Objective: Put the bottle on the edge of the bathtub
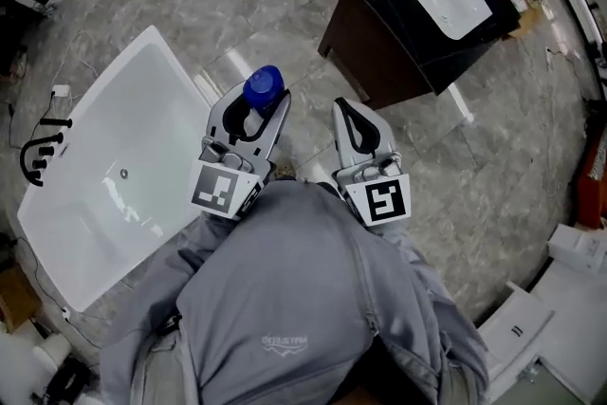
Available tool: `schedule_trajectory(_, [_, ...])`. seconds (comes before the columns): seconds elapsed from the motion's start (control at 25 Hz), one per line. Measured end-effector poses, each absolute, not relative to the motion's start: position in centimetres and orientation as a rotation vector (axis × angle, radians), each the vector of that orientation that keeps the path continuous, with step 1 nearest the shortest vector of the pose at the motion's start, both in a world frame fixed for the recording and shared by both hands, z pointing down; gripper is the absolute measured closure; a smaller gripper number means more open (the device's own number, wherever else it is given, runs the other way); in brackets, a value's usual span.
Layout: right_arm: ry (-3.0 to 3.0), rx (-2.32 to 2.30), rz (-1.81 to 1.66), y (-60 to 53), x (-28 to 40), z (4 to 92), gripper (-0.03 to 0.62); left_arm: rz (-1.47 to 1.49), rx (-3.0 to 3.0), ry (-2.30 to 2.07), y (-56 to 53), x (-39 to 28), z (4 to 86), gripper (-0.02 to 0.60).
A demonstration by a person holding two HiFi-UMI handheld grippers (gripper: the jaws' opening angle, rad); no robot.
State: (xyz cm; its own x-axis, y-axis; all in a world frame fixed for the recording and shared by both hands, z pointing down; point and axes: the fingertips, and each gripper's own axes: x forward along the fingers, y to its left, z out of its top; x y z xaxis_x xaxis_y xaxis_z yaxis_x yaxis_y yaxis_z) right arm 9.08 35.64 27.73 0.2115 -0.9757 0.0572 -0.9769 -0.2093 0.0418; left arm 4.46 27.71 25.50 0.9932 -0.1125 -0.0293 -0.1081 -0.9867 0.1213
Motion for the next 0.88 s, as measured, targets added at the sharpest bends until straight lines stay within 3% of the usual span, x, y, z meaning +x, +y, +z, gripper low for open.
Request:
schedule_trajectory(0.48, [-2.361, 1.962, 0.086, 24.0, 4.8, 29.7, 0.591, -0.014, 2.932, -0.664, 19.0, -1.7, 27.5, 0.426])
schedule_trajectory(0.88, [-2.549, 1.681, -0.003, 12.4, 9.5, 28.8, 0.591, -0.053, 2.824, -0.993, 9.4, 1.0, 28.1, 0.426])
